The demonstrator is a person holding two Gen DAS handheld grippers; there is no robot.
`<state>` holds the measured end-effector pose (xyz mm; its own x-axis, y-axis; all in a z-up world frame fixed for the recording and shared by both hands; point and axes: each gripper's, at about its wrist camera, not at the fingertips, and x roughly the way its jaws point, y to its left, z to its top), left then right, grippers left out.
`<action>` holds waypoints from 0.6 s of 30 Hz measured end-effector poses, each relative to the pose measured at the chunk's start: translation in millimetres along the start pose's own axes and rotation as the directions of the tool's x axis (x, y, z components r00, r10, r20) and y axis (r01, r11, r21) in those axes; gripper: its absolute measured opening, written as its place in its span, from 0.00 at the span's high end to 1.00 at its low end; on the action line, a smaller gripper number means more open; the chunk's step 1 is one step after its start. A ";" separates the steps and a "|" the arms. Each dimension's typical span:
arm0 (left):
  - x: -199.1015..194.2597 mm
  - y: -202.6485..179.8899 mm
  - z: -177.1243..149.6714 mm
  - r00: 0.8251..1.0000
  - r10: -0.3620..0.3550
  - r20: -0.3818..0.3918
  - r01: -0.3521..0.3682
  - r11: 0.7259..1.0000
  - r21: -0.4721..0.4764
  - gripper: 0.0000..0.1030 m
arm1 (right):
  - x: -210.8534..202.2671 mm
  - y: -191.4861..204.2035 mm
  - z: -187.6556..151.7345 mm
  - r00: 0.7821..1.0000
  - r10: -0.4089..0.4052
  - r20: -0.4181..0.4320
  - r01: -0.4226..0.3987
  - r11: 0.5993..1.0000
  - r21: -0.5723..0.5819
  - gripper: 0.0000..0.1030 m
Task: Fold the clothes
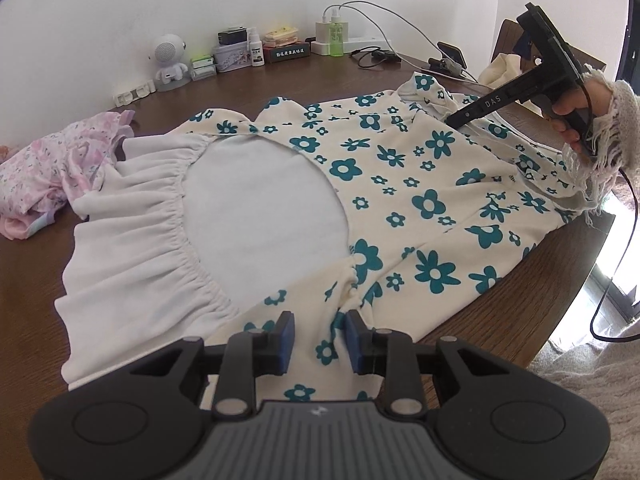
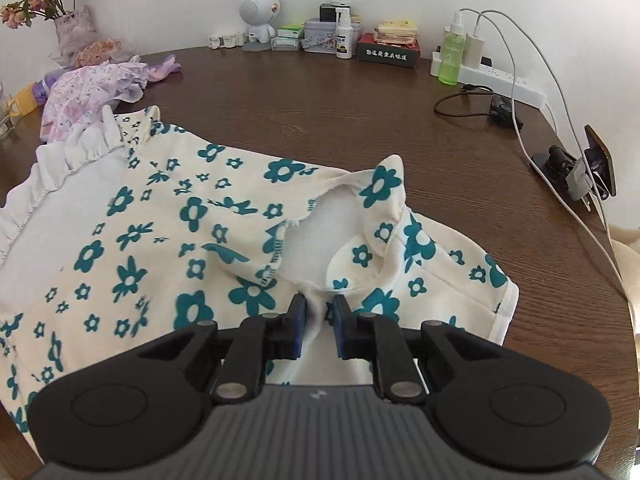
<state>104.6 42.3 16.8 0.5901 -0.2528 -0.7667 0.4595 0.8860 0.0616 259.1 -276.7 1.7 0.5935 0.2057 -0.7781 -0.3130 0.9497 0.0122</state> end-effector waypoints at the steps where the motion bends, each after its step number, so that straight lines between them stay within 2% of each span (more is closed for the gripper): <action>1: 0.0 0.0 0.0 1.000 0.000 0.000 0.000 1.000 0.000 0.75 | 1.3 -3.1 0.5 1.000 -0.015 0.003 0.015 1.000 0.004 0.87; 4: -0.8 0.7 -0.6 1.000 -0.005 0.001 0.005 1.000 -0.004 0.75 | 2.5 -11.5 1.7 0.998 -0.068 0.008 0.068 0.998 0.003 0.87; 5: -1.1 1.1 -0.9 1.000 -0.007 0.001 0.007 1.000 -0.006 0.75 | 2.3 -14.8 1.8 0.998 -0.062 0.010 0.061 0.998 0.013 0.87; 10: -1.3 1.0 -1.1 1.000 -0.004 0.001 0.004 1.000 -0.007 0.75 | -21.0 -23.9 -3.1 0.998 0.065 0.021 -0.067 0.991 0.114 0.78; 13: -1.0 1.2 -0.4 1.000 -0.004 -0.001 0.004 1.000 -0.006 0.75 | -43.3 -10.6 -14.7 0.996 0.080 0.030 -0.081 0.996 0.045 0.74; 16: -1.0 1.3 -0.8 1.000 -0.003 -0.001 0.003 1.000 -0.005 0.74 | -52.5 0.1 -31.9 0.996 0.089 -0.009 -0.089 0.996 -0.011 0.73; 18: -0.9 1.7 -1.0 1.000 -0.003 0.000 0.003 1.000 -0.007 0.74 | -49.7 3.2 -44.4 0.997 0.061 -0.054 -0.063 0.997 -0.043 0.73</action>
<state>104.3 44.5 17.0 0.5887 -0.2553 -0.7670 0.4569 0.8878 0.0551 195.7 -294.4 12.5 0.5327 0.2502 -0.8085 -0.3813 0.9238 0.0347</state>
